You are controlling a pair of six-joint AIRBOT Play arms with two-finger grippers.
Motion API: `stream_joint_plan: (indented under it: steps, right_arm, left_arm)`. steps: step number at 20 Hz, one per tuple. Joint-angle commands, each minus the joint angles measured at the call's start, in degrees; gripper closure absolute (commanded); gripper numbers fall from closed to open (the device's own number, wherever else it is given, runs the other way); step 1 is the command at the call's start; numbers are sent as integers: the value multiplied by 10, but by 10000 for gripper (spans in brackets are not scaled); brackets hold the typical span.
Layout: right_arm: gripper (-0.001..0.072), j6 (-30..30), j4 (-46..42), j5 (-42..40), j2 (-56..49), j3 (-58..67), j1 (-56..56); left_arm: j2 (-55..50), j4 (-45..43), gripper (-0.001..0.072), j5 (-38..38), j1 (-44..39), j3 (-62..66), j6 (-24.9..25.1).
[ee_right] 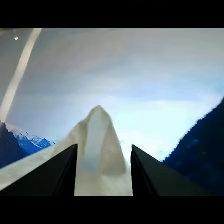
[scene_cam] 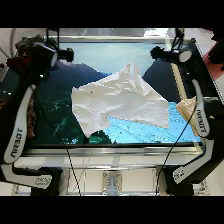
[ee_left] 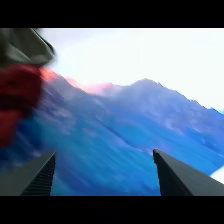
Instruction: Fold the shirts.
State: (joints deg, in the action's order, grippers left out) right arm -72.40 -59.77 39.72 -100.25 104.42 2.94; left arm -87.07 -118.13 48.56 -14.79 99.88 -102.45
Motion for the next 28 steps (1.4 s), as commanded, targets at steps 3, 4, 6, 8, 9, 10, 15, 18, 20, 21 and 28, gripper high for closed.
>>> stream_joint_plan:
  steps: [3,4,6,8,9,10,15,18,20,21,28]
  right_arm:
    - [336,-29,-171,313,173,-3,149]
    - [335,-25,-139,361,208,-28,186]
    - [336,-9,-64,424,271,-125,251]
    - [336,-11,3,412,332,-276,299]
    - [335,-12,20,409,358,-357,316]
    - [335,-14,32,409,379,-428,328]
    - [334,-61,88,335,477,-728,366]
    - [333,-77,156,234,484,-857,366]
    - [332,-76,202,165,484,-913,366]
    - [333,-70,220,138,484,-927,366]
    - [334,-71,363,10,484,-934,350]
  left_arm:
    - [144,1,13,98,92,-36,71]
    - [174,43,13,103,121,-83,68]
    - [233,134,12,62,170,-218,69]
    - [269,208,12,17,196,-351,63]
    - [274,246,13,3,200,-398,63]
    - [274,279,12,-2,201,-430,64]
    - [273,454,13,-50,201,-455,97]
    - [273,559,13,-47,201,-455,169]
    - [273,579,13,-40,201,-455,179]
    - [273,581,13,-38,201,-455,179]
    - [273,588,13,-38,201,-455,179]
